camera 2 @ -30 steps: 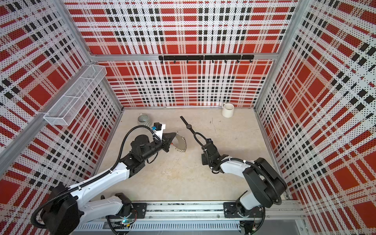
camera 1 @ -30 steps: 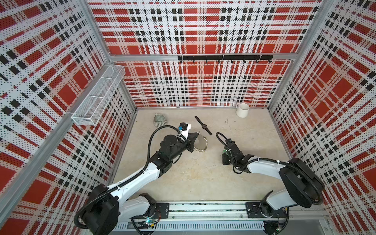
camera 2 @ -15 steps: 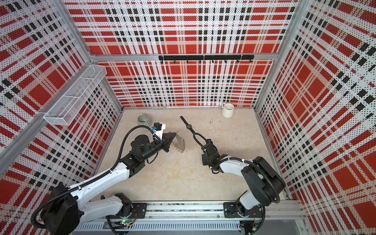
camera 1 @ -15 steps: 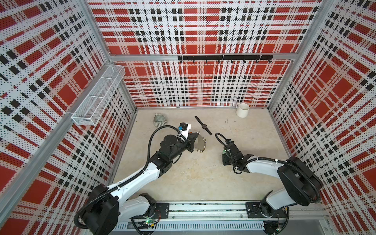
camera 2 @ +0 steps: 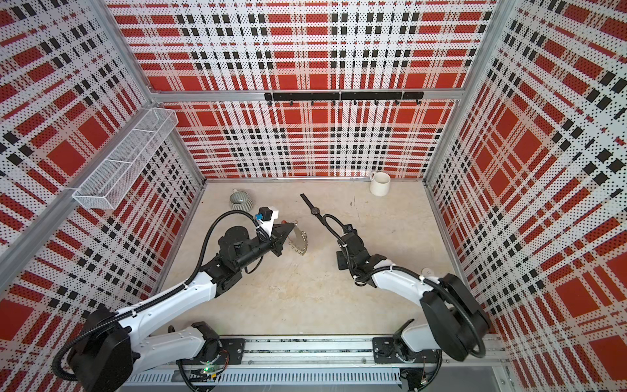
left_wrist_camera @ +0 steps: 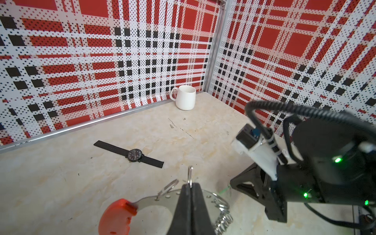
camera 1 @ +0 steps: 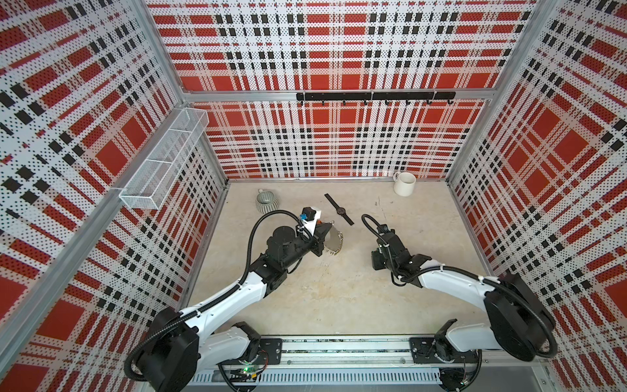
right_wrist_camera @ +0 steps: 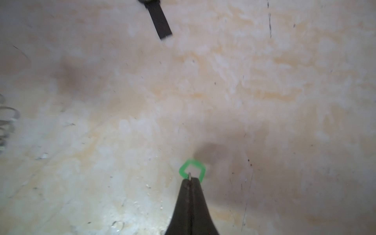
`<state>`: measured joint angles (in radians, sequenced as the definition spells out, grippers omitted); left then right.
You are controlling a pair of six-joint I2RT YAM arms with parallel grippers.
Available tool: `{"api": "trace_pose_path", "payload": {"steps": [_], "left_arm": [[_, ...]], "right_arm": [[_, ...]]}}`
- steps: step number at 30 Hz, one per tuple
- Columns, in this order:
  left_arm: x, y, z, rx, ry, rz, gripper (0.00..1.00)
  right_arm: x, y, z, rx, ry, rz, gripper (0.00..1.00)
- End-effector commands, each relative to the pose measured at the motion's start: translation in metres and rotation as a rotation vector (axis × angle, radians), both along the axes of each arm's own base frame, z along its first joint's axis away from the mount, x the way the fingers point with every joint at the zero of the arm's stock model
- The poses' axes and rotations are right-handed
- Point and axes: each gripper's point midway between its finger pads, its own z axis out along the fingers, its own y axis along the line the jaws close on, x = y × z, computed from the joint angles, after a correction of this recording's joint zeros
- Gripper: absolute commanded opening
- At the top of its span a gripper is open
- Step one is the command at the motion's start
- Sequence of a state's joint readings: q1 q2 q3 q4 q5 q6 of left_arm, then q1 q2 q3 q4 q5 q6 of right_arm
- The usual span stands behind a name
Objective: Attach keys to a key ring
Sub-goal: Pick up the key from the center of the table, then insert the key into the keyring.
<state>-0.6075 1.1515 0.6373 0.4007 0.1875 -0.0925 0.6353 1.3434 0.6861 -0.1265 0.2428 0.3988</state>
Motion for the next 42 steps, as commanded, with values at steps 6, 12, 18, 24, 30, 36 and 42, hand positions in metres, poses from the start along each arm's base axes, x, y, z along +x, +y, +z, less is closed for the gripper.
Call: {"api": "trace_pose_path", "payload": {"steps": [6,12,18,24,30,36,42], "left_arm": [[-0.022,-0.010,0.041,0.105,-0.356,-0.157,0.00],[-0.022,-0.010,0.055,0.091,-0.397,-0.251,0.00],[-0.030,-0.020,0.064,0.066,-0.404,-0.334,0.00],[-0.031,-0.034,0.061,0.054,-0.378,-0.368,0.00],[-0.031,-0.045,0.062,0.028,-0.349,-0.388,0.00],[-0.032,-0.048,0.068,-0.010,-0.339,-0.389,0.00],[-0.033,-0.052,0.070,-0.040,-0.330,-0.393,0.00]], "right_arm": [[-0.018,0.035,0.123,0.309,-0.212,0.375,0.00],[-0.045,0.051,0.176,0.435,-0.310,0.561,0.00],[-0.053,0.064,0.205,0.518,-0.326,0.643,0.00],[-0.057,0.074,0.223,0.564,-0.333,0.701,0.00],[-0.053,0.076,0.231,0.566,-0.340,0.710,0.00],[-0.050,0.081,0.235,0.571,-0.346,0.719,0.00],[-0.048,0.091,0.245,0.586,-0.362,0.741,0.00]]}}
